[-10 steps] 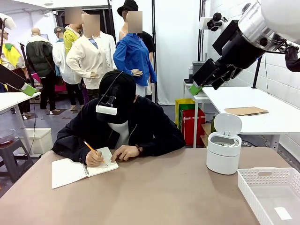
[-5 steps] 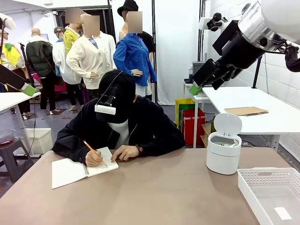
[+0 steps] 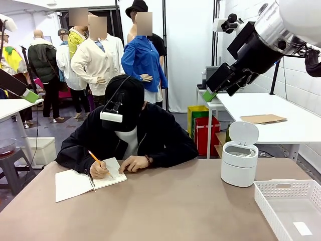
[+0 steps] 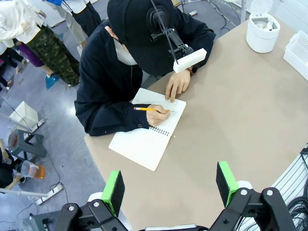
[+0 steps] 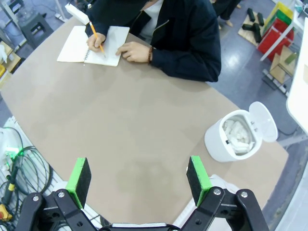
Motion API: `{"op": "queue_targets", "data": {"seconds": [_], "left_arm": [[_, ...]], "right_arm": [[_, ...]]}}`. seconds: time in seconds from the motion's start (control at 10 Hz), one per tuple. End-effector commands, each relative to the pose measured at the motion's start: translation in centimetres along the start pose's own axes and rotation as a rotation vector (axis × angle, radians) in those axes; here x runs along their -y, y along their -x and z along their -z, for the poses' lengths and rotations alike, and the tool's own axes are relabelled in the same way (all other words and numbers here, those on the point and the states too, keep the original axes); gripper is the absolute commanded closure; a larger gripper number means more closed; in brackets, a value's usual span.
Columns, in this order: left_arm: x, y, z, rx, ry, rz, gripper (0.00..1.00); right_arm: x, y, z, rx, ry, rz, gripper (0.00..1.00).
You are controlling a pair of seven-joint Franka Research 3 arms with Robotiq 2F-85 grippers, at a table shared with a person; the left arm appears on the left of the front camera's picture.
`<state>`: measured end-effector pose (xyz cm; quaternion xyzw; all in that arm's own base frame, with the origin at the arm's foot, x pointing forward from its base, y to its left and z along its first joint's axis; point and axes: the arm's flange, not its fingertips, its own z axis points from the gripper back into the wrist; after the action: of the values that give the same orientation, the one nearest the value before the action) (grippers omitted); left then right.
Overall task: Sort the paper based on its condition.
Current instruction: If a person hands you a paper, place it in the Organizing basket , and if it's crumpled, put it in the Trash can.
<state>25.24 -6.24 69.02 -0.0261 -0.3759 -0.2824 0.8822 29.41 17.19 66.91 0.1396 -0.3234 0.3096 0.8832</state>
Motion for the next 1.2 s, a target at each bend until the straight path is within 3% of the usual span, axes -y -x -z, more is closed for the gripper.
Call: {"op": "queue_targets", "data": {"seconds": [0.0, 0.4, 1.1], "left_arm": [[0.0, 0.0, 0.0, 0.001, 0.003, -0.003, 0.0], [0.0, 0.0, 0.0, 0.001, 0.003, -0.003, 0.0], [0.0, 0.0, 0.0, 0.001, 0.003, -0.003, 0.0]], "right_arm": [[0.0, 0.0, 0.0, 0.0, 0.0, 0.0, 0.0], [-2.1, -1.1, -1.5, 0.075, -0.05, -0.024, 0.0], [-2.1, -1.1, -1.9, 0.053, -0.022, -0.034, 0.0]]}}
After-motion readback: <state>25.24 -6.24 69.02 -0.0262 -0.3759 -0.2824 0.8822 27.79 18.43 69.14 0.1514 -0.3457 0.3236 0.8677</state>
